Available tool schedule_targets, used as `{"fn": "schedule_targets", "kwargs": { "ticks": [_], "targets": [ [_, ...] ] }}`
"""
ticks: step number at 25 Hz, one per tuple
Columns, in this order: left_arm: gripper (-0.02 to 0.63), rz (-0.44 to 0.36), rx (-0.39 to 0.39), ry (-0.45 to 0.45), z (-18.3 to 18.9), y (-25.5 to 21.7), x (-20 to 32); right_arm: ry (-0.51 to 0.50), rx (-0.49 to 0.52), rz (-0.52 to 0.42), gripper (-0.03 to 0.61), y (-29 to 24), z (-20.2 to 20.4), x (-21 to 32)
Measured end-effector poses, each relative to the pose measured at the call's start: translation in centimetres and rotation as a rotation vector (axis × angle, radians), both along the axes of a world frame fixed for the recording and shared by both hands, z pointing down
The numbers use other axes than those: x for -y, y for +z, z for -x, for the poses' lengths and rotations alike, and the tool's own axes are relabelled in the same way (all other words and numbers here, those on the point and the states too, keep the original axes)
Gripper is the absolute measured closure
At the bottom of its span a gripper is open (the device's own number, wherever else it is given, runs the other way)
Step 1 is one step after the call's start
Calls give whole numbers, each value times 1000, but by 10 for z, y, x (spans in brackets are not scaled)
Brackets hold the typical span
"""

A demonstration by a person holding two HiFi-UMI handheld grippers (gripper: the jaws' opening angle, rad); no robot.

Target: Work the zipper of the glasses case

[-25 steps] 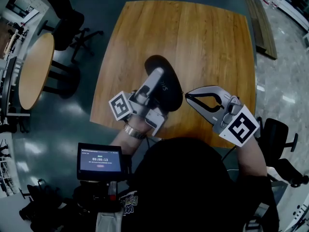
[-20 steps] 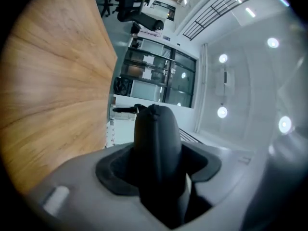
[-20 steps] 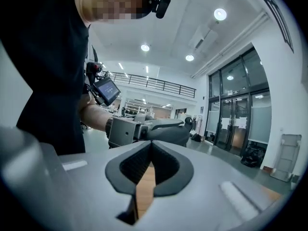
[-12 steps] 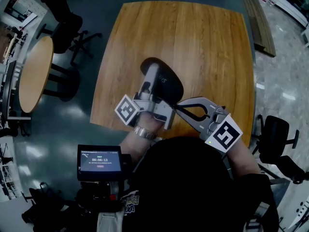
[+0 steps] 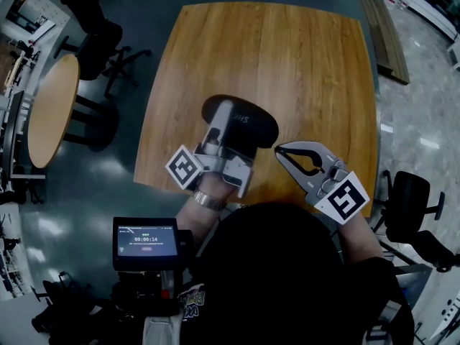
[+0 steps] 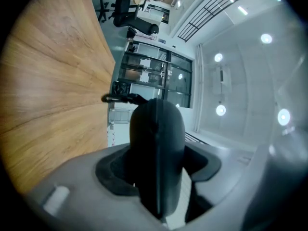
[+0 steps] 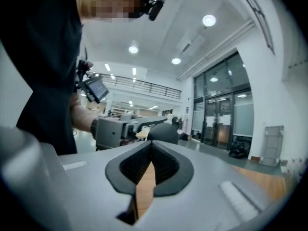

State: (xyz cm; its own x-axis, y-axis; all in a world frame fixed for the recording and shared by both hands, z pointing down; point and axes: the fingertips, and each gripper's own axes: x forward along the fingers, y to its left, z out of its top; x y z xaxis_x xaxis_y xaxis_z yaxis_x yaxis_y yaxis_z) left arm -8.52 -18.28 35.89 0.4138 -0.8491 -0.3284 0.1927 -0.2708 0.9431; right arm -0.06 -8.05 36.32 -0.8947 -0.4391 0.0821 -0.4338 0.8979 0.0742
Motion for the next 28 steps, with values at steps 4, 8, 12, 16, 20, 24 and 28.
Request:
{"fn": "schedule_targets", "kwargs": {
  "ticks": [4, 8, 12, 16, 20, 24, 28],
  "targets": [
    [359, -9, -15, 49, -10, 2, -9, 148, 149, 68, 574, -12, -32, 29],
    [359, -45, 41, 85, -25, -3, -22, 249, 230, 51, 572, -16, -51, 47],
    [359, -59, 76, 3, -22, -6, -22, 274, 220, 35, 572, -12, -47, 44],
    [360, -54, 108, -72, -13, -6, -19, 287, 138, -48, 572, -7, -36, 35],
    [362, -55, 101, -91, -8, -4, -17, 286, 107, -61, 573, -5, -27, 30],
    [359, -100, 114, -54, -13, -8, -19, 267, 188, -8, 567, -4, -39, 33],
    [359, -208, 250, 17, -26, -16, -27, 176, 168, -3, 402, -20, -38, 23]
  ]
}}
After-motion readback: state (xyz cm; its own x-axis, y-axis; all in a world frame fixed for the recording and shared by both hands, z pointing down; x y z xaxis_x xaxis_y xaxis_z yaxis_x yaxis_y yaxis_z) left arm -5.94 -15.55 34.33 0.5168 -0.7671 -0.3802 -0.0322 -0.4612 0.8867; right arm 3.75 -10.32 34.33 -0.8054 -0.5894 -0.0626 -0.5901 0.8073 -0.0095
